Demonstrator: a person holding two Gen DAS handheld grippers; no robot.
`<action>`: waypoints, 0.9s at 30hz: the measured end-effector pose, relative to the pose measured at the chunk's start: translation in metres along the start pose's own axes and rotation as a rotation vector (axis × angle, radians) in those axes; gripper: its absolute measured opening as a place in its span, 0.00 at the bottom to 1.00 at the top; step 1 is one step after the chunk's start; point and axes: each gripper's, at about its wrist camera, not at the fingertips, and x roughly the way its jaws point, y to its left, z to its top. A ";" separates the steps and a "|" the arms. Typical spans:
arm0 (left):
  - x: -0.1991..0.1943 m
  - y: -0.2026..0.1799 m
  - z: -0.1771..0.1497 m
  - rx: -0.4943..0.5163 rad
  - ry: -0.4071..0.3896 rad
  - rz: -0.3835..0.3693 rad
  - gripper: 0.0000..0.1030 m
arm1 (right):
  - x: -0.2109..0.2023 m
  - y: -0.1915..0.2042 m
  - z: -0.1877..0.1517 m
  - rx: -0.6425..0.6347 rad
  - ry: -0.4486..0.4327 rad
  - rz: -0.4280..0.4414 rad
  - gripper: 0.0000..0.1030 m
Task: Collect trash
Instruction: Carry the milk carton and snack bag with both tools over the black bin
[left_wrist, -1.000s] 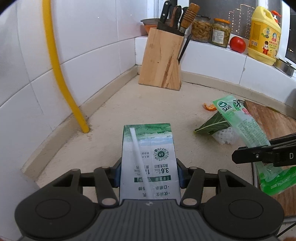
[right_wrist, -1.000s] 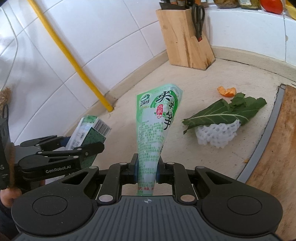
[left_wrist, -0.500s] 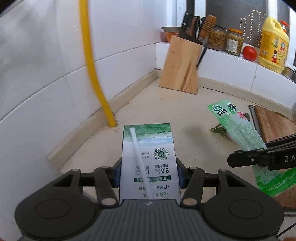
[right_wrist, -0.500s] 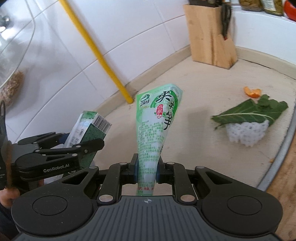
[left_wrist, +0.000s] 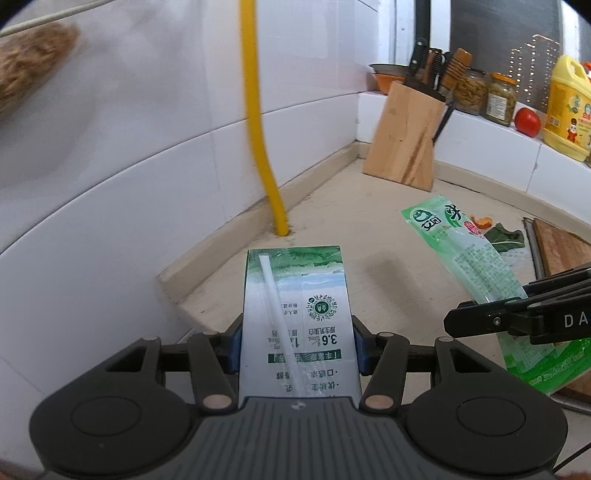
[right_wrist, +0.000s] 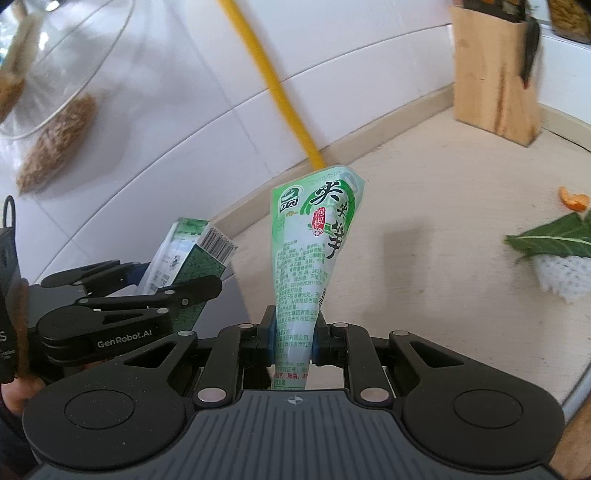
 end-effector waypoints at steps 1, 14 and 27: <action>-0.002 0.003 -0.002 -0.004 -0.001 0.004 0.46 | 0.001 0.003 0.000 -0.005 0.003 0.004 0.21; -0.035 0.034 -0.023 -0.060 -0.032 0.075 0.46 | 0.014 0.049 -0.003 -0.093 0.036 0.066 0.21; -0.060 0.058 -0.048 -0.125 -0.037 0.142 0.46 | 0.027 0.090 -0.011 -0.179 0.082 0.136 0.21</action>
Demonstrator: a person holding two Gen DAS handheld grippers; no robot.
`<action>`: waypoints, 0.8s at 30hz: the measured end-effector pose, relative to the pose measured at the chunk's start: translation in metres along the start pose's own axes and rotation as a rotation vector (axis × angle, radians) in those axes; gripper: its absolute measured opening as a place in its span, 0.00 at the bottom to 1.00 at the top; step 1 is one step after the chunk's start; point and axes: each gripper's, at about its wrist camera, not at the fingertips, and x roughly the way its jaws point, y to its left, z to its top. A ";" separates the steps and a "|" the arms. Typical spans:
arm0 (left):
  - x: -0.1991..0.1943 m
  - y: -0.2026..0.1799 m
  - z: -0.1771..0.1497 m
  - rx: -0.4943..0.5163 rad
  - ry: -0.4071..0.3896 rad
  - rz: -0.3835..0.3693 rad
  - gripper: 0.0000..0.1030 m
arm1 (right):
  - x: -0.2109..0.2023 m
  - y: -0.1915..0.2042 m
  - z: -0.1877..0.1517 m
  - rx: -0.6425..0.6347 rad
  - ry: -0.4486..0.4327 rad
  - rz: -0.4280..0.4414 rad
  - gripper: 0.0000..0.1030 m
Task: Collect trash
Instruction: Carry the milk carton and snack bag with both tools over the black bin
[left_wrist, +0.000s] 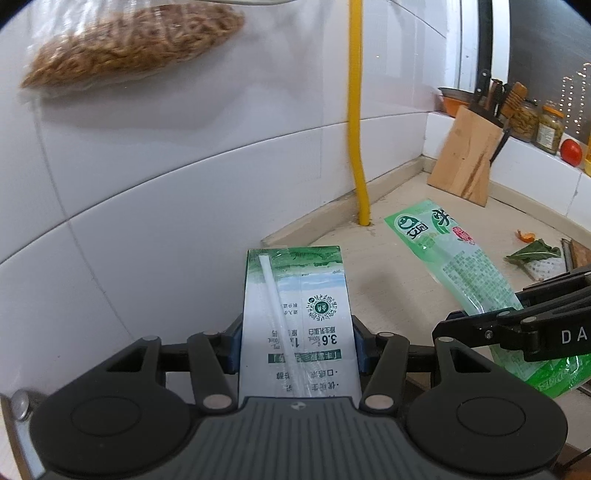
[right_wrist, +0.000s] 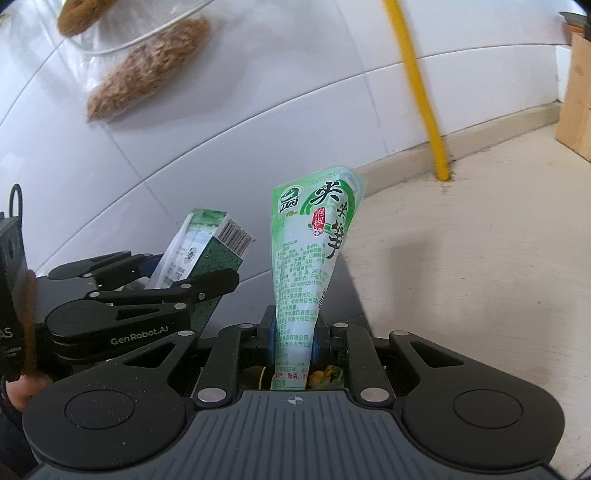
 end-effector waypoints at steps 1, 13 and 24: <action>-0.002 0.002 -0.001 -0.005 -0.001 0.005 0.46 | 0.001 0.002 0.000 -0.005 0.003 0.004 0.21; -0.014 0.019 -0.014 -0.046 -0.005 0.044 0.46 | 0.013 0.029 -0.002 -0.061 0.038 0.048 0.21; -0.024 0.033 -0.031 -0.090 0.002 0.081 0.46 | 0.023 0.049 -0.007 -0.106 0.073 0.090 0.21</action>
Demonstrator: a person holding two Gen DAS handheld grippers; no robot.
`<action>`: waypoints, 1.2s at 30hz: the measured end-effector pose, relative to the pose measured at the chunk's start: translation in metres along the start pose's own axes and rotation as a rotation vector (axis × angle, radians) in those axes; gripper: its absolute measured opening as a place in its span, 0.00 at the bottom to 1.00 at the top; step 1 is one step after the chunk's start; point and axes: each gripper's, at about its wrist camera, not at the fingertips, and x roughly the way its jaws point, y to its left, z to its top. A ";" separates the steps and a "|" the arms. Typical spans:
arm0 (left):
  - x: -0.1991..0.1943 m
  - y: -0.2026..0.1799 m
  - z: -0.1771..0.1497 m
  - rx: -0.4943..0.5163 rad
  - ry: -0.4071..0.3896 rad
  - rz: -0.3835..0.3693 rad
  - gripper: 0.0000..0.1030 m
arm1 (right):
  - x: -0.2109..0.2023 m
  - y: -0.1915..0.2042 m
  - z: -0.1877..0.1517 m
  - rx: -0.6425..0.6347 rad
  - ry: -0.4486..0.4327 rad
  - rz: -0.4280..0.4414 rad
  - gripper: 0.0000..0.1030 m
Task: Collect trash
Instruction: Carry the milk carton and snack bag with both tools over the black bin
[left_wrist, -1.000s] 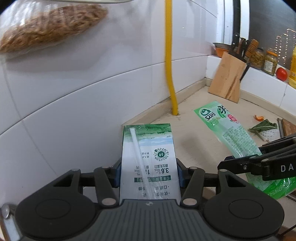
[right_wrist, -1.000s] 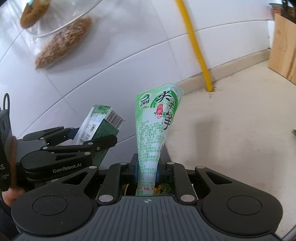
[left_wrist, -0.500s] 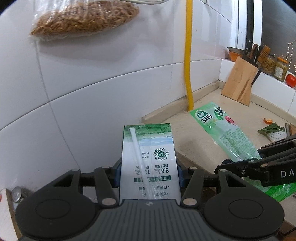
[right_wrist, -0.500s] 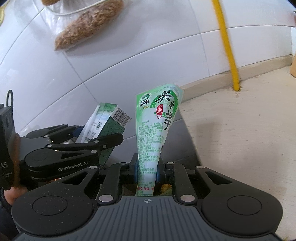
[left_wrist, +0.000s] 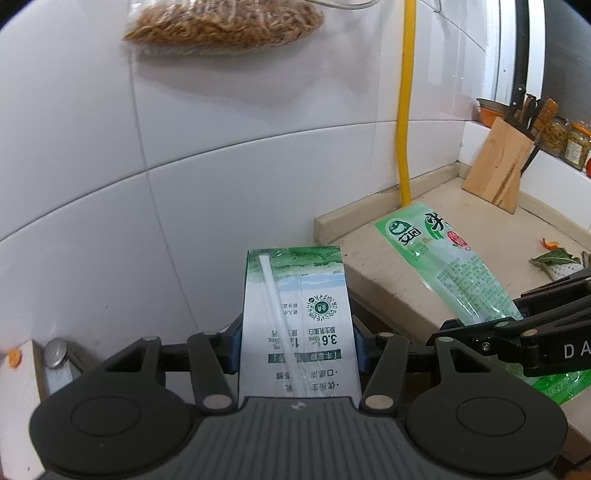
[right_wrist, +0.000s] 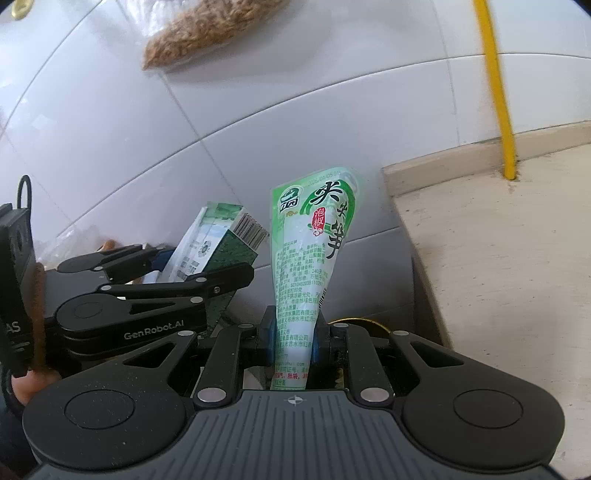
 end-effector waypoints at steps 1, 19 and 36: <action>-0.001 0.001 -0.002 -0.003 0.001 0.002 0.46 | 0.001 0.002 -0.001 -0.004 0.003 0.003 0.21; -0.008 0.005 -0.019 -0.016 0.026 0.012 0.46 | 0.009 0.020 -0.013 -0.046 0.042 0.045 0.22; -0.001 0.004 -0.045 -0.020 0.099 0.002 0.46 | 0.019 0.018 -0.031 -0.037 0.091 0.071 0.22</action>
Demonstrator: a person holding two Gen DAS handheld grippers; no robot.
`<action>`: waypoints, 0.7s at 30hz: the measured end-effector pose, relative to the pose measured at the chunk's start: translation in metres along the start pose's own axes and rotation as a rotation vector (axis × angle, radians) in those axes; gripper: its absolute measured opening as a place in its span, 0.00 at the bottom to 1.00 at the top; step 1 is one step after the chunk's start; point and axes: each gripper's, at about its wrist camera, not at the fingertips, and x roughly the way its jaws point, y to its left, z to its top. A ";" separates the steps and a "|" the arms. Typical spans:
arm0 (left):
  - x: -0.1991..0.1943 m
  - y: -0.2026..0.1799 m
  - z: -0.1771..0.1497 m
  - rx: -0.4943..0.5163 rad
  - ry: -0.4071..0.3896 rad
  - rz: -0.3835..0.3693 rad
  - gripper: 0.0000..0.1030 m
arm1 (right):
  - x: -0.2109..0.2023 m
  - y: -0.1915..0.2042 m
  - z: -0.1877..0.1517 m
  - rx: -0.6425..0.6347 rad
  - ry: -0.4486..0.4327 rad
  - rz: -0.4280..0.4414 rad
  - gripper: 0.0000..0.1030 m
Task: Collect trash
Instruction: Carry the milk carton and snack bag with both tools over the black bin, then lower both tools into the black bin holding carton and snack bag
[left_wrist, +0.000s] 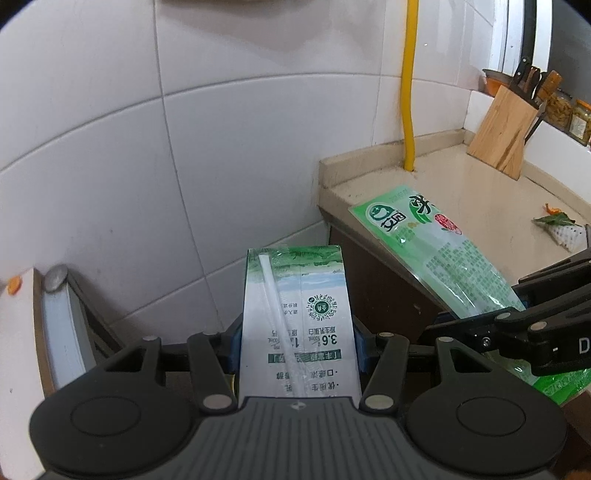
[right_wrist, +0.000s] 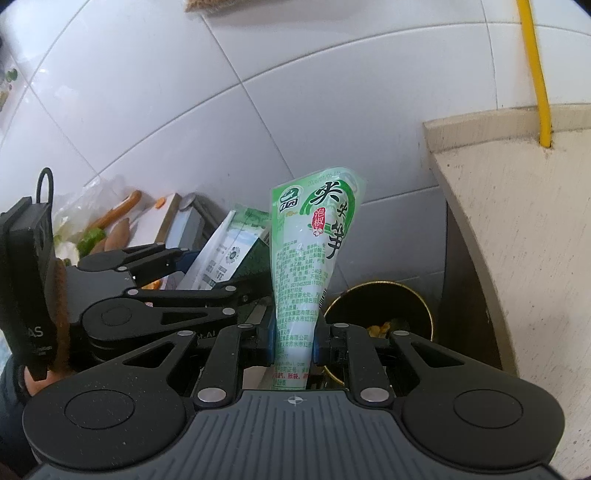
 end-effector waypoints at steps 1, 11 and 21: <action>0.001 0.000 -0.001 -0.001 0.007 0.001 0.46 | 0.001 0.000 -0.001 0.003 0.005 0.003 0.22; 0.016 0.006 -0.003 -0.025 0.049 0.001 0.46 | 0.017 -0.003 -0.004 0.010 0.057 0.020 0.22; 0.037 0.010 0.003 -0.065 0.089 0.016 0.46 | 0.034 -0.018 0.003 0.031 0.096 0.019 0.23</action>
